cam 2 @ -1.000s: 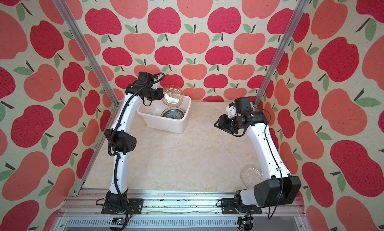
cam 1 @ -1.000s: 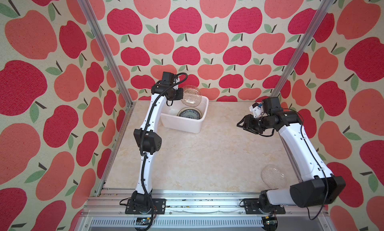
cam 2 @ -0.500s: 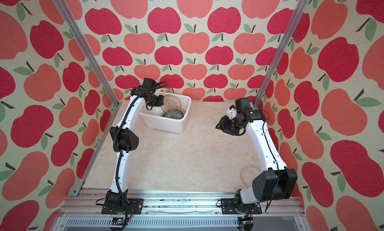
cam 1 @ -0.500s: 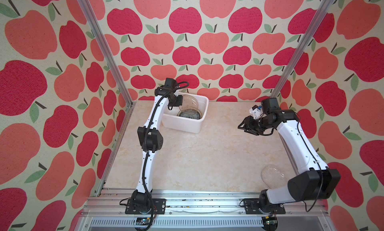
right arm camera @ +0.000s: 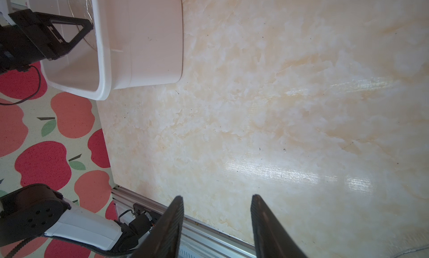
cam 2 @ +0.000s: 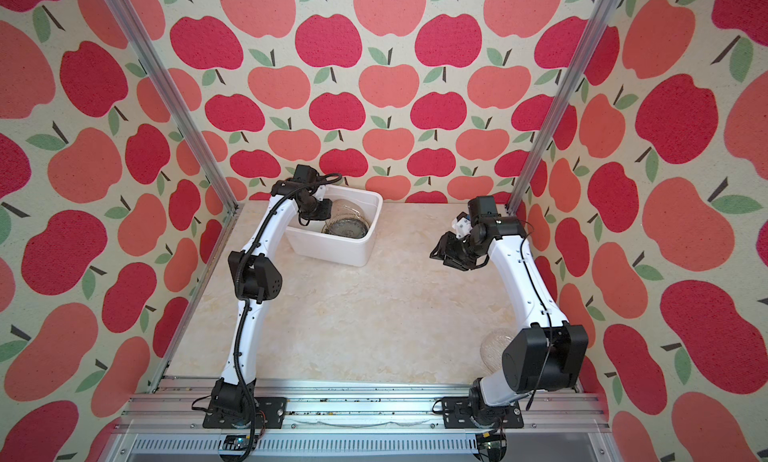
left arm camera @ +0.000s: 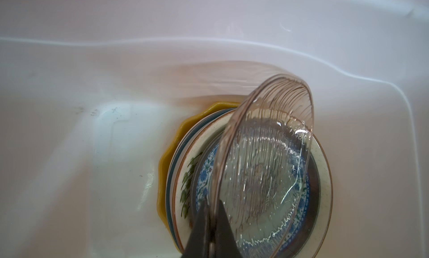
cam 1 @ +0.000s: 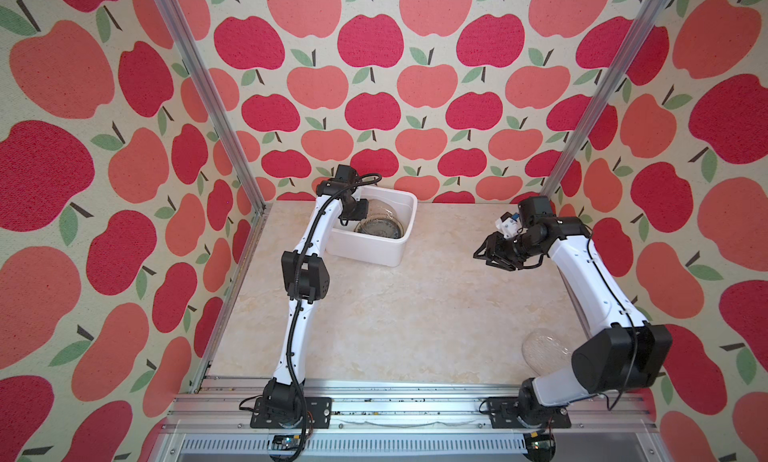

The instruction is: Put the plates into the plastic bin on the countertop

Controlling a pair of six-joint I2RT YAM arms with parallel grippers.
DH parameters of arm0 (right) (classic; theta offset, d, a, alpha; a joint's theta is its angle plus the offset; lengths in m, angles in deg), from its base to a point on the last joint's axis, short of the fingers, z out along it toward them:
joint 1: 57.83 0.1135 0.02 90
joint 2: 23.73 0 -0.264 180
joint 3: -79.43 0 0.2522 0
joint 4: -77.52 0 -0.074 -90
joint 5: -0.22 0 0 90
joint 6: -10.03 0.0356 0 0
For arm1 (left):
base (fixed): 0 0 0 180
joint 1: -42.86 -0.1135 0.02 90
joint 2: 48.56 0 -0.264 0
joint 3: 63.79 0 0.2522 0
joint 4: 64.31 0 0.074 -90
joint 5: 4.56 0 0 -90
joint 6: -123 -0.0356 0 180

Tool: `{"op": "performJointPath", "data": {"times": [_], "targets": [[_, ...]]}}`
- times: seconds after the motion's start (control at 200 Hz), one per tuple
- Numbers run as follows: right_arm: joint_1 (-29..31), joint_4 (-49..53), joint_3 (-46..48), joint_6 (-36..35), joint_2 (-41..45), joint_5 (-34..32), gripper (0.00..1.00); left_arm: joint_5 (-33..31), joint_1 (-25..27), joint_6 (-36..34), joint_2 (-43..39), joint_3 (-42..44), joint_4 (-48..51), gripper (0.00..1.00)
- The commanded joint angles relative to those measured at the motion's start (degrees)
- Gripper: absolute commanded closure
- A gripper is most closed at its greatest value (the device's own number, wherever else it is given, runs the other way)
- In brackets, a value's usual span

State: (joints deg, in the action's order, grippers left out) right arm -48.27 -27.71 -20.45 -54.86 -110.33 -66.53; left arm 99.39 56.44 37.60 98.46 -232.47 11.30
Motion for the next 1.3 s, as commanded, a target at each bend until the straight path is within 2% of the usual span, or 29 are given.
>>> {"op": "performJointPath", "data": {"times": [0.0,0.145,0.375,0.49,0.635,0.735,0.805,0.905,0.955,1.041,1.181,1.206,1.296], "targets": [[-0.39,-0.28,-1.37,-0.61,-0.97,0.99,0.5,0.23,-0.39,-0.51,1.21,0.4,-0.5,0.79],[-0.42,-0.24,-2.0,-0.58,-1.62,1.17,0.5,0.5,-0.77,-0.04,1.75,0.44,-0.68,0.74],[-0.52,0.84,-3.62,-0.88,-2.18,-0.35,0.49,1.03,-1.01,0.65,2.22,0.79,-0.64,0.72],[-1.15,2.54,-4.47,-0.89,-2.36,-3.6,0.45,1.47,-1.02,1.32,1.79,0.84,-0.87,0.71],[-3.56,4.67,-4.29,-0.84,-2.03,-8.08,0.42,3.36,-0.94,2.72,0.75,1.42,-1.58,0.55],[-5.96,5.57,-3.31,-0.36,-1.14,-10.54,0.4,3.97,-0.52,3.37,0.56,1.74,-1.34,0.54],[-7.48,6.73,-2.29,0.71,-0.31,-14.79,0.39,3.97,-0.41,4.04,0.06,1.7,-1.2,0.52],[-9.5,9.12,1.12,3.8,1.21,-24.74,0.33,2.39,0.07,4.63,-1.48,0.93,-0.68,0.41],[-10.77,9.16,3.77,3.99,2.36,-27.22,0.31,0.59,0.61,4.63,-2.41,-0.27,0.21,0.33],[-12.44,8.57,8.93,4.68,4.16,-31.28,0.22,-1.5,1.65,4.03,-4.39,-1.63,0.99,0.22],[-15.86,7.0,16.59,7.67,6.0,-33.48,0.11,-3.94,3.08,4.95,-7.66,-2.66,2.05,0.09],[-16.64,6.77,17.75,8.23,6.09,-33.75,0.11,-4.29,3.3,5.13,-8.23,-2.68,2.23,0.0],[-19.68,6.75,20.12,10.76,5.79,-33.58,0.01,-5.78,3.61,6.26,-10.28,-2.68,2.58,0.01]]}}
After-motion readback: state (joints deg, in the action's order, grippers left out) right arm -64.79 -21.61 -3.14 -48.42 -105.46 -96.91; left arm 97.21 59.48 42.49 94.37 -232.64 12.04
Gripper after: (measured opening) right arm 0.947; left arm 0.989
